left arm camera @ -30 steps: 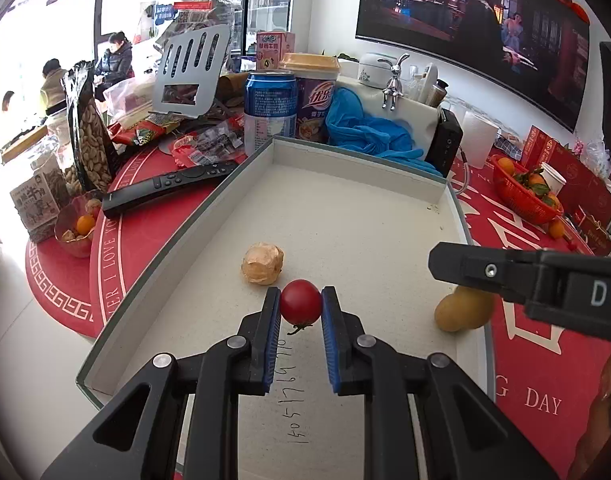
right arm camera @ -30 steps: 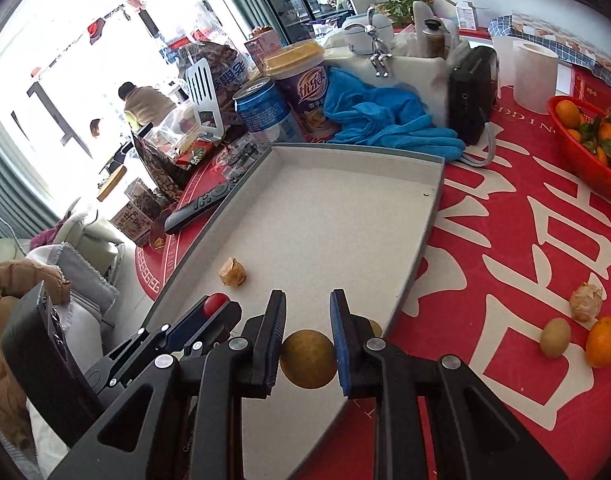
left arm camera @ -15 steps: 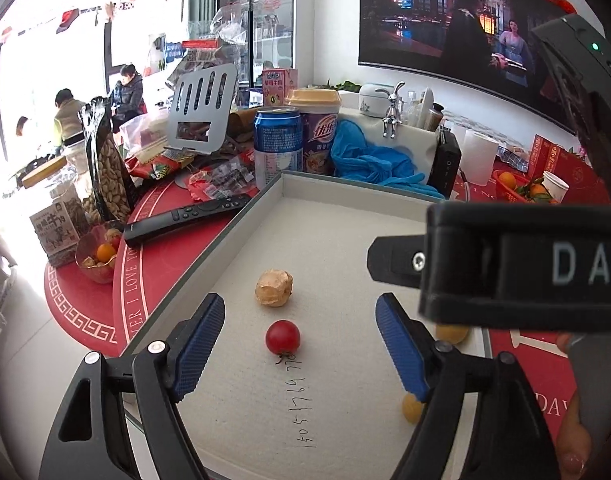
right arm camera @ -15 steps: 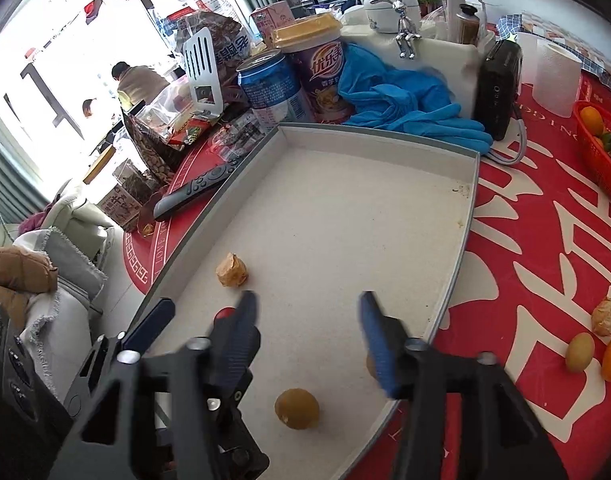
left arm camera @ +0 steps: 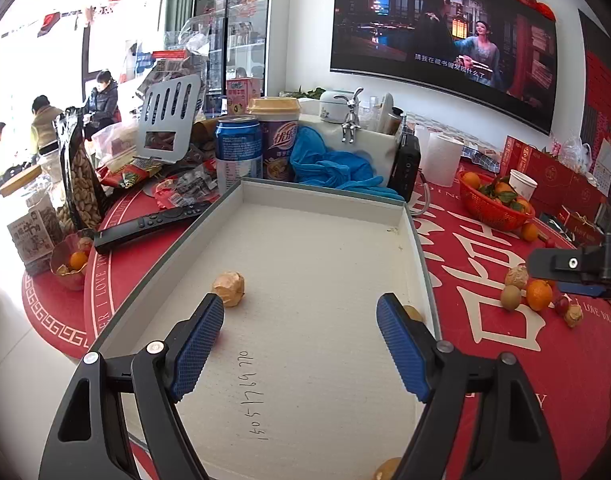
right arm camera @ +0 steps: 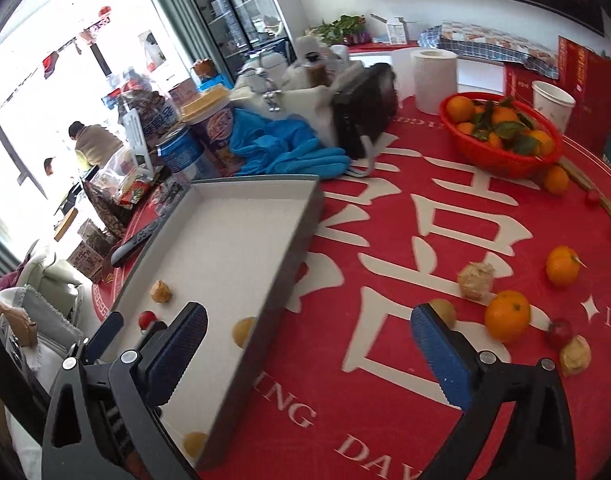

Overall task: Organize fruits
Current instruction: 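Return the right gripper to the table and grasp another brown kiwi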

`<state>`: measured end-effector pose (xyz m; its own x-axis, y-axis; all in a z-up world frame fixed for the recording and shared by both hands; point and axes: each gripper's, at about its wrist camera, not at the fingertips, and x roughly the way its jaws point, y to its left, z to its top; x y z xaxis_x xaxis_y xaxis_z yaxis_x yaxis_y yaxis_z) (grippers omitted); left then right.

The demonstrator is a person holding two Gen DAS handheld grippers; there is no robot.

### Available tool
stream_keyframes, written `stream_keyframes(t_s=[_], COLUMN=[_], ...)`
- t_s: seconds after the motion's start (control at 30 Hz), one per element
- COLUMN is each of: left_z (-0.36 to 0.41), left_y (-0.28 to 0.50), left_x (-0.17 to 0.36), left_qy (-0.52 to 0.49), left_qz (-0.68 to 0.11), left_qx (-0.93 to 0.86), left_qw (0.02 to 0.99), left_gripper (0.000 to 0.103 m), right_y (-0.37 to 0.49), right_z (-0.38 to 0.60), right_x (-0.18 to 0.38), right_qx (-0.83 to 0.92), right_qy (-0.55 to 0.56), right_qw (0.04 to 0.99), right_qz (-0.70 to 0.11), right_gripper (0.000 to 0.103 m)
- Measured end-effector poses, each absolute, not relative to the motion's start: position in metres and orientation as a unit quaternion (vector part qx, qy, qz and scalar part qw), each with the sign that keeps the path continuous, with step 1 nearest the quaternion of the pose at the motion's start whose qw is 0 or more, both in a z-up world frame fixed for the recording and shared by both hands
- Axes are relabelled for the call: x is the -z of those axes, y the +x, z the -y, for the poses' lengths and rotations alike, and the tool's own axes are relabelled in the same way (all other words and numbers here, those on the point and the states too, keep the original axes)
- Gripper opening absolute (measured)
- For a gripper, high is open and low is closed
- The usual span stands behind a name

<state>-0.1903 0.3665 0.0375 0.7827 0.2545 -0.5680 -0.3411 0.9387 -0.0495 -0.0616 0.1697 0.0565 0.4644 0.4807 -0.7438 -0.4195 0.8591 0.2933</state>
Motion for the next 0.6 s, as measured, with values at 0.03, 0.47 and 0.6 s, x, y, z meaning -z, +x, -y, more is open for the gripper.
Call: stream_keyframes(t_s=[0.03,0.47,0.6], left_z=[-0.362,-0.262,-0.229], left_y=[-0.189,-0.159,-0.132], left_x=[-0.037,-0.054,-0.044], left_qy=[-0.067,-0.002,0.018], left_qz=[-0.289,-0.334,-0.374], left_qx=[-0.156,-0.019,0.004], left_qw=[0.942,0.942,0.927], left_gripper=[0.082,0.082,0.082], right_y=[-0.06,-0.034,-0.046], right_z=[-0.155,0.044,0.04], right_x=[-0.056,-0.009,-0.007], right_qx=[-0.25,-0.01,-0.022], right_qy=[0.04,0.135,0.093], right_qw=[0.858,0.863,0.871], right_qz=[-0.447,-0.487,-0.482], right_gripper=[0.102,0.102,0.103])
